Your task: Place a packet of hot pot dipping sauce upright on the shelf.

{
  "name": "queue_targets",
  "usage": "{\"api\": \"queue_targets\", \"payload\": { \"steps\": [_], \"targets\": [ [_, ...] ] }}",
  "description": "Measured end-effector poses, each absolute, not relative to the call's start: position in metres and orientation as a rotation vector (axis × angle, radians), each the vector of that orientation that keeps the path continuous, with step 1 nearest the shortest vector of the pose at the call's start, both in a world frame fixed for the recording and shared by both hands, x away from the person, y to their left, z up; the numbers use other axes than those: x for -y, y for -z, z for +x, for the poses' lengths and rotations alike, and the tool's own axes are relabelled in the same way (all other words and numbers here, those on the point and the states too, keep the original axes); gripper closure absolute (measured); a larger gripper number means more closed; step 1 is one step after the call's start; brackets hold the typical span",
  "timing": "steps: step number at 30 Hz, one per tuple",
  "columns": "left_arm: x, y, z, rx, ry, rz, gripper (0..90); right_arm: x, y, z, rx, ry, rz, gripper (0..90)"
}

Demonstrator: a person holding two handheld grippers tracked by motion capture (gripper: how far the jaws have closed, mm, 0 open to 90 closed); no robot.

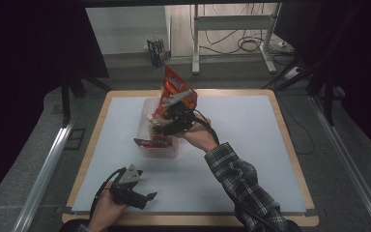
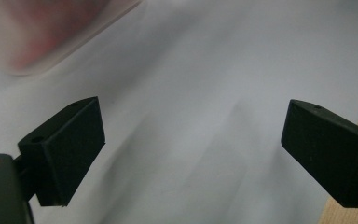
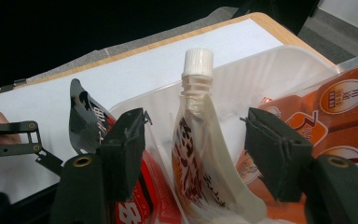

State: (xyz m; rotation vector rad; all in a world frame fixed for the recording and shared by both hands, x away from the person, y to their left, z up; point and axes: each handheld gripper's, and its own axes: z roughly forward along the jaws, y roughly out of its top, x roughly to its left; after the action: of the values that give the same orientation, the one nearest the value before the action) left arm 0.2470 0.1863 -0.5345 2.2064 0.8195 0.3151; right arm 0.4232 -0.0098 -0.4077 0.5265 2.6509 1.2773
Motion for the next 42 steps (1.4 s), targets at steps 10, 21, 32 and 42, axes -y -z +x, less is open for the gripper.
{"api": "queue_targets", "payload": {
  "steps": [10,21,32,42],
  "targets": [
    [-0.185,0.534,0.246,-0.821,-0.33,2.211,5.7,0.015,0.405,0.421,-2.631,-1.285,0.544,28.8],
    [-0.187,0.533,0.247,-0.823,-0.327,2.173,3.9,0.021,0.398,0.419,-2.604,-1.337,0.566,22.1],
    [-0.186,0.534,0.246,-0.814,-0.35,2.177,1.9,0.033,0.395,0.415,-2.565,-1.342,0.583,16.1],
    [-0.184,0.535,0.245,-0.806,-0.38,2.19,1.6,0.045,0.4,0.41,-2.531,-1.343,0.62,11.4]
  ]
}}
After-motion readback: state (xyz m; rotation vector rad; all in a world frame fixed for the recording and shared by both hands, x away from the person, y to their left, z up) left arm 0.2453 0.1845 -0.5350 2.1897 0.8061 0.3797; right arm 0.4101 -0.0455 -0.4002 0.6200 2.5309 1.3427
